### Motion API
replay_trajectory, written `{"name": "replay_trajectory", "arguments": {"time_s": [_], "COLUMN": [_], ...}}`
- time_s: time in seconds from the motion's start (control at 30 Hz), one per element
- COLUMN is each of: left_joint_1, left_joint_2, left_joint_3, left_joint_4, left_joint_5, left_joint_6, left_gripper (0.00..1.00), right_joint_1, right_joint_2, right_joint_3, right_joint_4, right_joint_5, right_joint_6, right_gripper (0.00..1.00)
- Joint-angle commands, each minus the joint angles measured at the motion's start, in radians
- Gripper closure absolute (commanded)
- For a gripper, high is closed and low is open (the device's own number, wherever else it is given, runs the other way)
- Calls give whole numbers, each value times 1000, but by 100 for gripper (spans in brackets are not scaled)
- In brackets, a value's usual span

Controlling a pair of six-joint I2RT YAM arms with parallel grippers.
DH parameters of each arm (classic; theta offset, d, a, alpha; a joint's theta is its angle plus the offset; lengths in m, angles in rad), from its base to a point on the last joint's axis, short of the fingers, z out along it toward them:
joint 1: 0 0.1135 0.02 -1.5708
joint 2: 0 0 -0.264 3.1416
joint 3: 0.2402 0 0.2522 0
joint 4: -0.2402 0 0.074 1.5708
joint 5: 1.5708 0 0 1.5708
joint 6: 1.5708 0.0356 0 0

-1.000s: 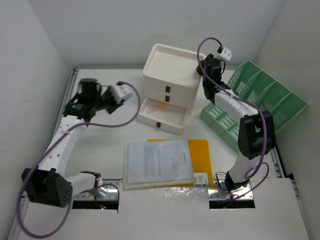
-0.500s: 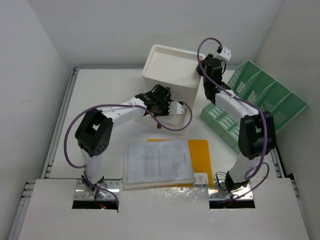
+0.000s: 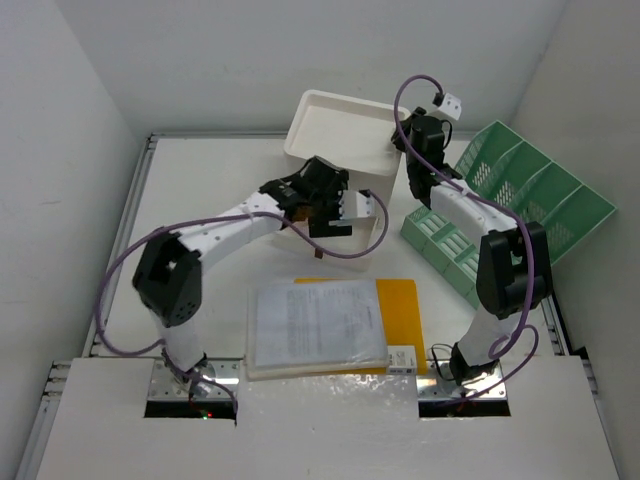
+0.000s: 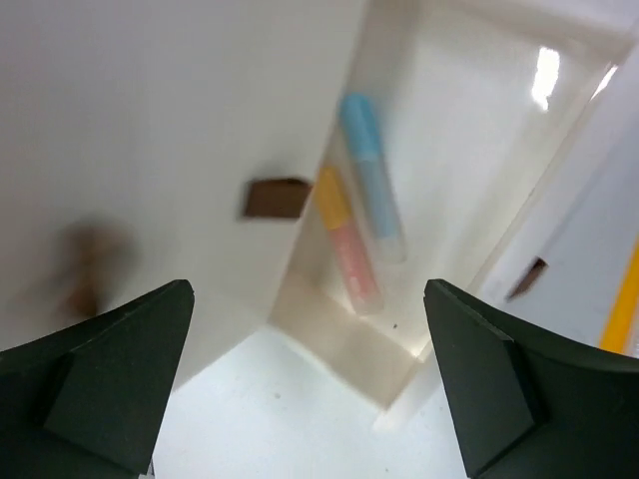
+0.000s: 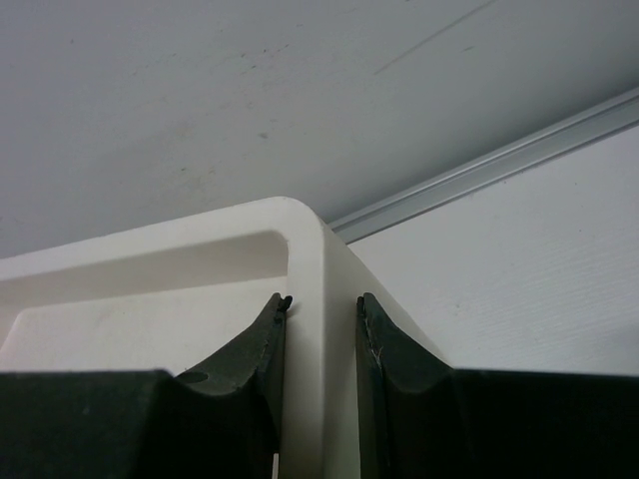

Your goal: Organize the desk

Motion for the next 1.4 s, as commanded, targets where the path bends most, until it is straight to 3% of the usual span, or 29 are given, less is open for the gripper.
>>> {"name": "replay_trajectory", "arguments": {"time_s": [0.0,0.13,0.17,0.23,0.27,0.37,0.53,0.73,1.0,1.37], "left_joint_1": [4,4,4,4,4,2,4,4,4,4], "left_joint_2": [-248,-386,-403,-408,-402,-313,-174,-98,145,156], "left_joint_3": [-16,-190,-215,-280,-301,-372,-360,-334,-180,-124], "left_joint_4": [17,-11,-27,-53,-69,-77,-52,46,170,413], "left_joint_5": [96,192,214,228,226,191,192,242,140,68], "left_joint_6": [-89,-117,-120,-118,-115,-100,-164,-256,-373,-440], "left_gripper": [0,0,8,33,60,89,98,98,97,97], "right_joint_1": [15,14,15,14,14,14,15,15,-8,-14], "right_joint_2": [61,43,38,24,20,-11,-57,-65,-34,-19], "right_joint_3": [-60,-95,-100,-112,-117,-152,-192,-191,-198,-189], "right_joint_4": [-210,-195,-195,-195,-196,-192,-163,-161,-170,-199], "right_joint_5": [-56,-17,-10,19,30,64,95,83,-115,-209], "right_joint_6": [42,76,88,99,114,152,168,123,123,123], "right_gripper": [100,100,100,100,100,100,100,100,100,100]}}
